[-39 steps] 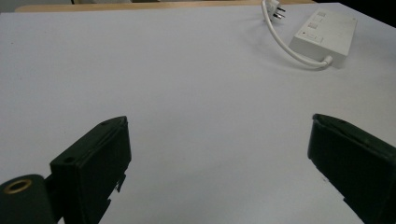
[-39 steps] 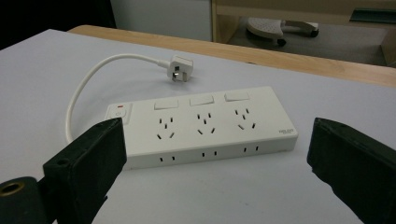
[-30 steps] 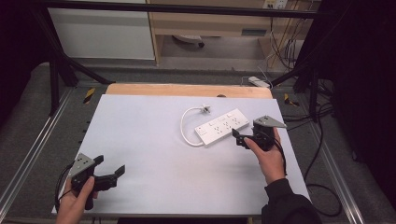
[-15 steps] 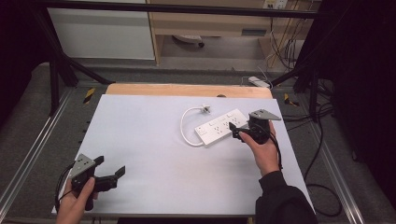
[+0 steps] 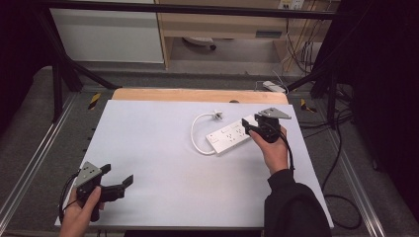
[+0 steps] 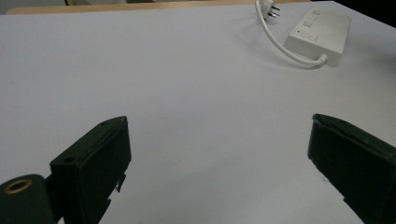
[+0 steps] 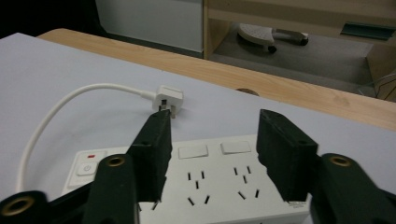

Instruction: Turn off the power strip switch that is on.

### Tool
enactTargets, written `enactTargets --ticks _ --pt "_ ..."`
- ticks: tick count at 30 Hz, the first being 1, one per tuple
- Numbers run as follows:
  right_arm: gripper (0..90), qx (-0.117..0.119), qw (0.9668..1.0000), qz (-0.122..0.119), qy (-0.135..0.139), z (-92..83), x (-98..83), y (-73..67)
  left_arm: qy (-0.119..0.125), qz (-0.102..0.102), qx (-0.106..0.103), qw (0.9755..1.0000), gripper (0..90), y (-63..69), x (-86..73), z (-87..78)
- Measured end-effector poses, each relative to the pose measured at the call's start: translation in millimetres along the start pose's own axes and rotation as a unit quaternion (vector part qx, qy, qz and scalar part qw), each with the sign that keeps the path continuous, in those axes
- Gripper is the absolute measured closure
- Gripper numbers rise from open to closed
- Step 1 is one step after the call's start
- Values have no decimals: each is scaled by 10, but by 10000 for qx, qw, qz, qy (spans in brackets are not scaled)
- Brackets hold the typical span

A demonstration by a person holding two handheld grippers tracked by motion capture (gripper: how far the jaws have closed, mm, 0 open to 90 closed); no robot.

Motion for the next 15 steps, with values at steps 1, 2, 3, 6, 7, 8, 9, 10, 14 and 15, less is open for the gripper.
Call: enactTargets --ticks 1,2,3,6,7,8,9,10,14,15 --pt "533 -11 10000 -21 7 21 -5 20 -13 -4 -25 10000 60 2 -1 2" --pt "575 -30 10000 -53 32 36 -9 35 -16 -4 -27 10000 60 5 0 3" --pt "575 -30 10000 -53 32 36 -9 35 -16 -4 -27 10000 60 5 0 3" --pt "691 -50 9999 -88 87 88 -22 87 -27 101 -148 9998 56 42 16 25" --pt "713 -52 9999 -112 87 94 -24 91 -58 76 -152 9998 61 47 11 33" --pt "736 -38 9998 -144 102 102 -25 100 -76 64 -154 9998 65 53 8 35" --pt "767 -27 9998 -165 128 108 -24 108 -58 62 -148 9999 65 59 8 30" --pt "792 -32 9997 -167 160 113 -25 120 -49 72 -121 9999 64 58 9 25" --pt "855 15 9997 -138 195 155 -37 146 -22 -7 -5 10000 63 11 4 5" --pt "870 13 9997 -127 190 168 -41 149 -22 -33 11 10000 63 1 4 2"
Point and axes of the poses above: each handheld gripper's, and its own axes: z roughly forward along the jaws, x roughly out of its top, y roughly to its right, the point moved 3 cm from there along z, roughly forward along the jaws, and after that the axes turned 12 degrees about y, right-handed, at the moved point
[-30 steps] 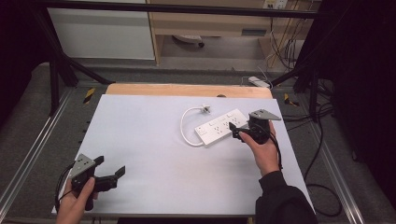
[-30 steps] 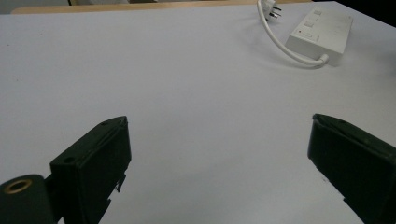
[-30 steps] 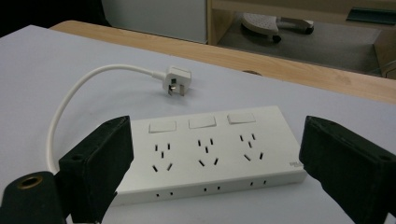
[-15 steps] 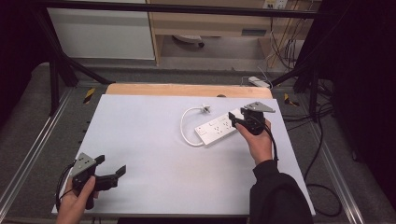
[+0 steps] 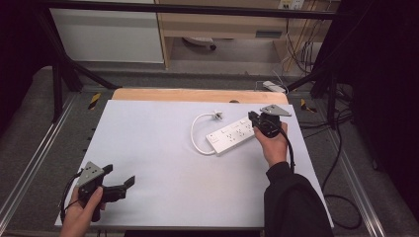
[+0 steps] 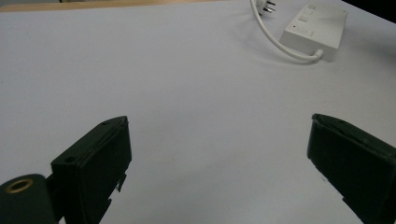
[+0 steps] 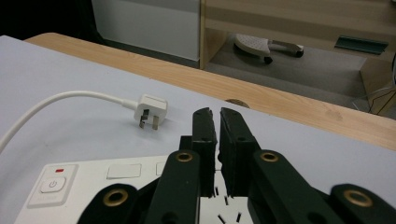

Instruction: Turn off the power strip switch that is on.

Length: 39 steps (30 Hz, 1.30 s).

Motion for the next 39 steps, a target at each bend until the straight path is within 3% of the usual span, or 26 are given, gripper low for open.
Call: enactTargets --ticks 11,19,22,28,39 --pt "900 -61 9997 166 -151 205 -85 69 -16 -80 40 10000 64 -31 -15 -7" --pt "900 -131 9995 109 -273 316 -52 153 4 -60 36 10000 64 -38 -13 -16" --pt "900 -122 9993 221 -281 353 -52 165 -3 -68 29 10000 64 -33 -15 -13" --pt "900 -204 9985 219 -464 438 -128 203 2 -143 -5 9999 64 -38 -14 -16" --pt "900 -186 9978 210 -605 507 -227 149 0 -95 9 10000 64 -34 -16 -13"
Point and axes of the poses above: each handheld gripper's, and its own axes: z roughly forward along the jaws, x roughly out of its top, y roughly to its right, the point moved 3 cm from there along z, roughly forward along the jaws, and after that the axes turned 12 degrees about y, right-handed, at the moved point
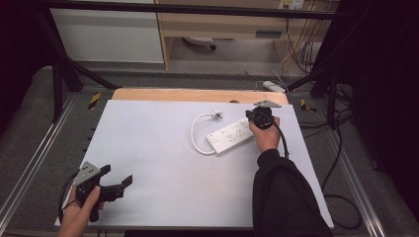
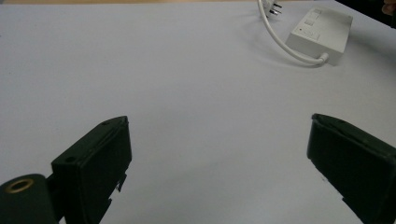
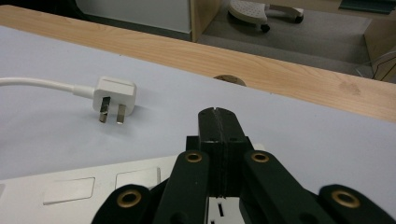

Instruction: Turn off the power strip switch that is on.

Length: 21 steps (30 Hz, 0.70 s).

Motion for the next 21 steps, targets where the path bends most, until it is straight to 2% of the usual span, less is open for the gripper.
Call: enactTargets --ticks 21 --pt "900 206 9996 -43 -162 48 -92 -177 -26 51 -39 10000 64 11 0 0"
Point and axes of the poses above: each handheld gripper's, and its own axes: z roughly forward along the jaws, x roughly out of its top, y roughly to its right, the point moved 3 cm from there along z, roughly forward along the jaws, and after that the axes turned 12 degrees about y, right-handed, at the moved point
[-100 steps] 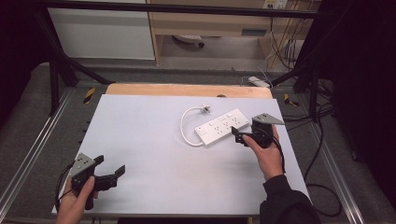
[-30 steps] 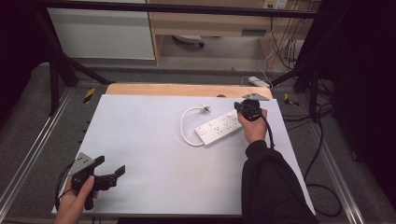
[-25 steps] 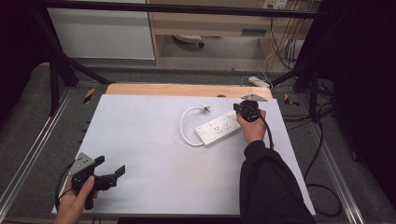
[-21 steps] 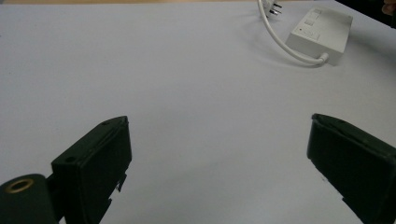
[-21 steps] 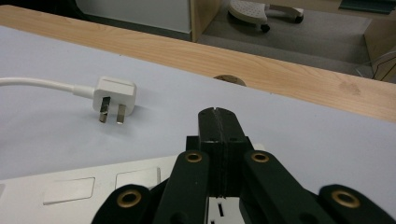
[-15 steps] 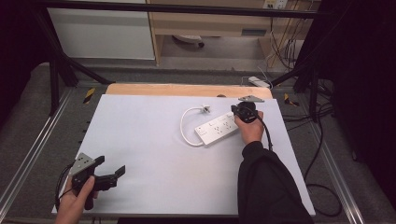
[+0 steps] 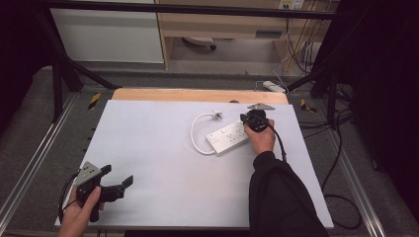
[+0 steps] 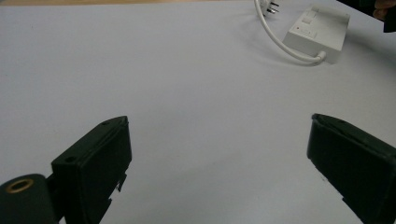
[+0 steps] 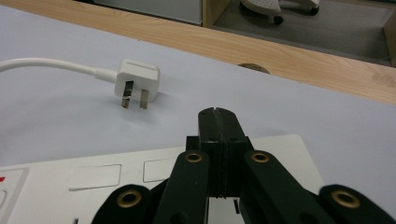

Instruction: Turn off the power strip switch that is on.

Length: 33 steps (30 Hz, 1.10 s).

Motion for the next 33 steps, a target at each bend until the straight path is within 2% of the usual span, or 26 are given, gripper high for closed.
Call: enactTargets --ticks 18,33 --pt "900 106 9999 -21 -113 45 -73 -87 -11 -7 -5 10000 64 1 -1 2" --pt "900 93 9998 3 -192 68 -109 -86 -31 4 -23 10000 64 10 -6 6"
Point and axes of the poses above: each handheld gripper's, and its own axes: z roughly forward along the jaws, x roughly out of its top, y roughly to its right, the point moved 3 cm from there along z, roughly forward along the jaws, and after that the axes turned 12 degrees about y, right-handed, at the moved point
